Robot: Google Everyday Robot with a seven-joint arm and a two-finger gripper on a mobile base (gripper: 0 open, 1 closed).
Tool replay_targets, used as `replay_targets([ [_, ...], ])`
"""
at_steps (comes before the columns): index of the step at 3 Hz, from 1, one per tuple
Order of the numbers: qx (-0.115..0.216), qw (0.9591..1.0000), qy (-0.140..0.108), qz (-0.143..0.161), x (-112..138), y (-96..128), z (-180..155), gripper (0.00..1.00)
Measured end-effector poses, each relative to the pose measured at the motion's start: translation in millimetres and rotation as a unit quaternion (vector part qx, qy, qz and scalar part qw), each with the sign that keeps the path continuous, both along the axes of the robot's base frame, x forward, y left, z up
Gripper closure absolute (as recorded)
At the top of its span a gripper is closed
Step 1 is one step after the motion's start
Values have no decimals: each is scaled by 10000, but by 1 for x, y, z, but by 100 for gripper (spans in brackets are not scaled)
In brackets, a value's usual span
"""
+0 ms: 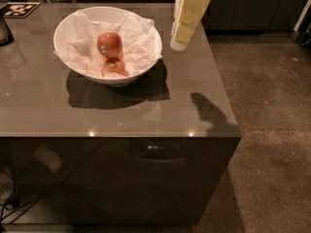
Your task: Pick apple from white bowl
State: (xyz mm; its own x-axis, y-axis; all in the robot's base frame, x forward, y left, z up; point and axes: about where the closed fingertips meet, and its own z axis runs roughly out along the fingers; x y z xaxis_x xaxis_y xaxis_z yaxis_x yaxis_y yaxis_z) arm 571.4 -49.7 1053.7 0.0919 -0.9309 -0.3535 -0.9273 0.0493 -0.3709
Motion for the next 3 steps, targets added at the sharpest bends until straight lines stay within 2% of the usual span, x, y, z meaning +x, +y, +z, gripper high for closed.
replay_targets([
  [1,194,9993,180,274,27,26,-17,0],
  [2,218,9980,416,434,54,48,-37,0],
  [3,272,9981,348,419,58,50,-36,0],
])
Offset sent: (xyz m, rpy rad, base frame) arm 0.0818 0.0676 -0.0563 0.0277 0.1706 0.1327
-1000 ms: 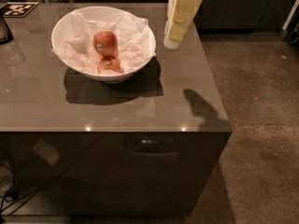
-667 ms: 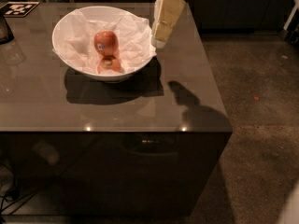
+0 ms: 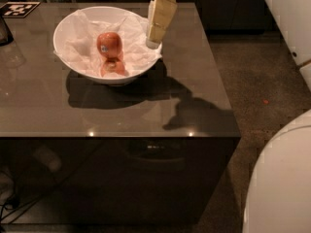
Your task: Pick apple from white bowl
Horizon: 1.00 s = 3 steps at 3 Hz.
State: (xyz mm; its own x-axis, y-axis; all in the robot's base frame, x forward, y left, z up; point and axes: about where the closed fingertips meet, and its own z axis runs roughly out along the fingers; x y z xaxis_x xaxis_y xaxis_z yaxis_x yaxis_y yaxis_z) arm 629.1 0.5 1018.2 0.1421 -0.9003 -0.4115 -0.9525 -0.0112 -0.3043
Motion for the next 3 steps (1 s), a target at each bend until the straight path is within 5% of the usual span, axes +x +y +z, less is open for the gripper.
replay_targets([
  [1,91,10000,-28,12,6,5,-4,0],
  [2,148,9991,356,195,51,50,-45,0],
  [3,178,9991,334,190,59,55,-47,0],
])
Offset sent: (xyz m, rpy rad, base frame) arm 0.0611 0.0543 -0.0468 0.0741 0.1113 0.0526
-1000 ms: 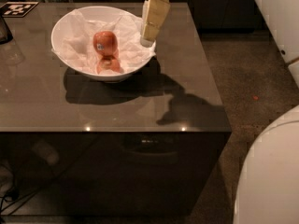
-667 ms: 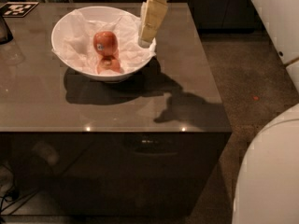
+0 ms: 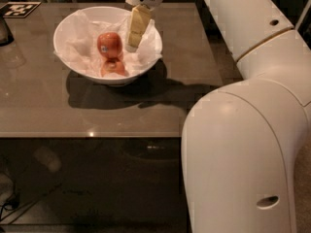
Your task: Pick apple from white bowl
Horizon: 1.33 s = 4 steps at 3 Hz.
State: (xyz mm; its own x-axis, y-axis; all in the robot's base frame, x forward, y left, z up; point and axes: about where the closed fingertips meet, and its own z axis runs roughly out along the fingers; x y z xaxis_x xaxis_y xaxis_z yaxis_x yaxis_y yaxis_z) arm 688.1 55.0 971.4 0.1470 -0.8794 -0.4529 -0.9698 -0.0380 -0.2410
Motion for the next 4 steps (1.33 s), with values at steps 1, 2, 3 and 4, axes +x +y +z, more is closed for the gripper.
replay_targets([
  [1,49,9999,133,-59,4,8,-13,0],
  [2,21,9991,395,-118,0,16,-28,0],
  [3,132,9982,518,-265,-7,15,-31,0],
  [4,135,9982,516,-264,-6,16,-31,0],
])
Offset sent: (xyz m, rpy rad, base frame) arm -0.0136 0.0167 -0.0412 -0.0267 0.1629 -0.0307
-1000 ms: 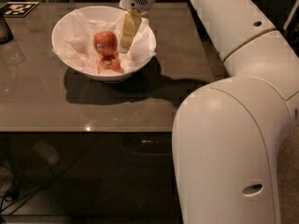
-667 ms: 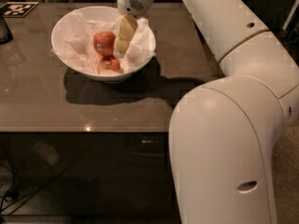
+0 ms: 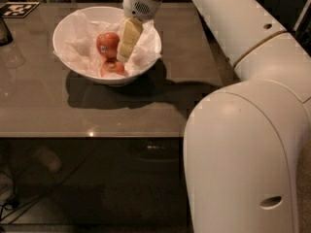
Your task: Pick apple from white bowl
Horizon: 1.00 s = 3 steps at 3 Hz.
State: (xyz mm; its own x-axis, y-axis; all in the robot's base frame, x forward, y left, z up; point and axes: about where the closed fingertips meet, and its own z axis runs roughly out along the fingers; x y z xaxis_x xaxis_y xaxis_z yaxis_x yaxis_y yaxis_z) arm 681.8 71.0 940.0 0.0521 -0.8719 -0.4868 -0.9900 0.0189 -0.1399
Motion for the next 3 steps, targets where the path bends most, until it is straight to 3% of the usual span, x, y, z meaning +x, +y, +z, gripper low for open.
replay_targets([
  [3,183,9993,163,273,5,34,-11,0],
])
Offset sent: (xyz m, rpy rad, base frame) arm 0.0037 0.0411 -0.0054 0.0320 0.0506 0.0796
